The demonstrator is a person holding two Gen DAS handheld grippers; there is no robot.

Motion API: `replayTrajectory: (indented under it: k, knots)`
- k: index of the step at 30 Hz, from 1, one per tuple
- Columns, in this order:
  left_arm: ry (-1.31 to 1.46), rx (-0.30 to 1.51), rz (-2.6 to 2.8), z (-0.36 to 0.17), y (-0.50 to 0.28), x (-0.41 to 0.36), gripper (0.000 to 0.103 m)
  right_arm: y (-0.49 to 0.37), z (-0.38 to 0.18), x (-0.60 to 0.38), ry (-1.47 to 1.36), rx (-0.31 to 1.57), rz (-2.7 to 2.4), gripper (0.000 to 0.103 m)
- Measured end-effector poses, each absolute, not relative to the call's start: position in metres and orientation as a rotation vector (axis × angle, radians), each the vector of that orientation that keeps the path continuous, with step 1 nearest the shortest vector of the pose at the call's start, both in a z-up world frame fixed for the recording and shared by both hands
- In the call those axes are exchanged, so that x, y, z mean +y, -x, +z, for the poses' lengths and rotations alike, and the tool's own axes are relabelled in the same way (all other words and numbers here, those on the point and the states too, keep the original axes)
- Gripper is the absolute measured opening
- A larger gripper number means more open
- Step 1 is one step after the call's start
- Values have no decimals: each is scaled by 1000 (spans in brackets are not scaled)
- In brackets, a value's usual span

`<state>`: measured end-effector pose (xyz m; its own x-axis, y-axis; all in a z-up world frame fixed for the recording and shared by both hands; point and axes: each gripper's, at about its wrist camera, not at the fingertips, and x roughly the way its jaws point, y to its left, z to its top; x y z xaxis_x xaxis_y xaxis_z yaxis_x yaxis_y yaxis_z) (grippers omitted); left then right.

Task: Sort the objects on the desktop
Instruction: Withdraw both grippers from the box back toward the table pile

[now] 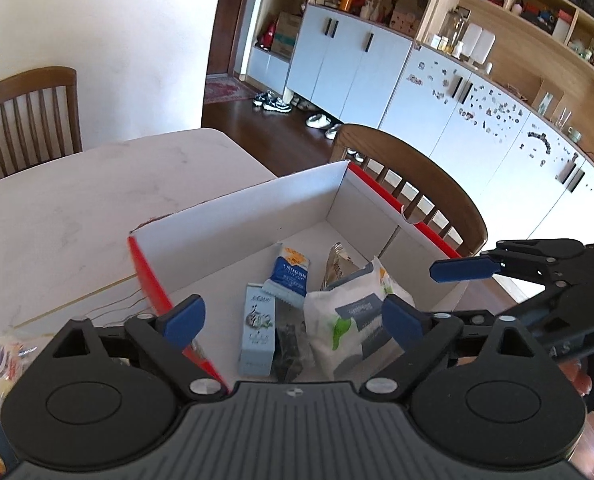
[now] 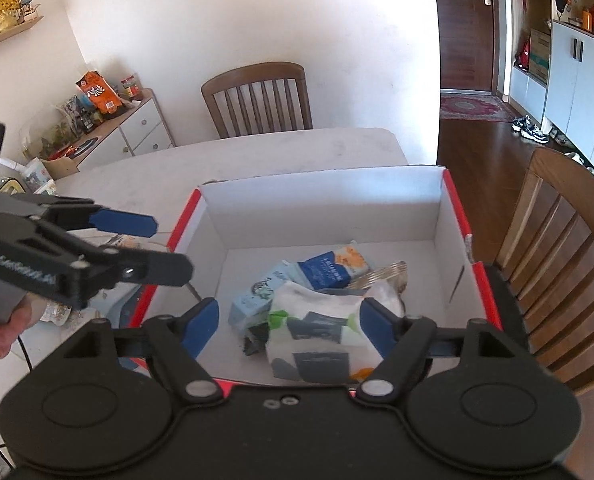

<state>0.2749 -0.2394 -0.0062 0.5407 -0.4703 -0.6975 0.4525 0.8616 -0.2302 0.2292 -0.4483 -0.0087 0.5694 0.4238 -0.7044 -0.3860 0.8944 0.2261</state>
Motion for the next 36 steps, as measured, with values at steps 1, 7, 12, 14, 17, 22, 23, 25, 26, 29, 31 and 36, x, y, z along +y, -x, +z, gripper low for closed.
replayTrajectory:
  k: [1, 7, 12, 14, 17, 22, 23, 25, 26, 29, 31, 36]
  knots:
    - [25, 832, -549, -6, -272, -237, 98, -227, -8, -447, -51, 838, 475, 79]
    - [31, 804, -545, -5, -251, -220, 100, -218, -7, -435, -79, 831, 458, 81]
    - [40, 788, -526, -5, -237, -200, 100, -211, -4, -422, -81, 821, 445, 82]
    - [38, 781, -522, -4, -231, -192, 100, -208, -2, -415, -83, 818, 440, 82]
    - [48, 766, -505, -2, -223, -178, 100, -204, -1, -402, -82, 816, 438, 82]
    - [78, 766, -488, -2, -212, -150, 100, -197, 0, -380, -84, 816, 435, 83]
    - [76, 765, -489, -2, -210, -145, 100, -195, 1, -374, -85, 815, 435, 83]
    - [62, 762, -490, -2, -204, -135, 100, -193, 2, -365, -90, 811, 436, 83]
    - [55, 760, -488, -3, -201, -131, 100, -191, 3, -360, -92, 809, 437, 83]
    - [43, 755, -477, -5, -192, -116, 100, -188, 4, -344, -98, 804, 439, 84]
    - [47, 756, -469, -7, -187, -103, 100, -185, 5, -333, -98, 801, 445, 85]
    - [66, 742, -438, -11, -177, -74, 102, -180, 4, -300, -86, 796, 466, 86]
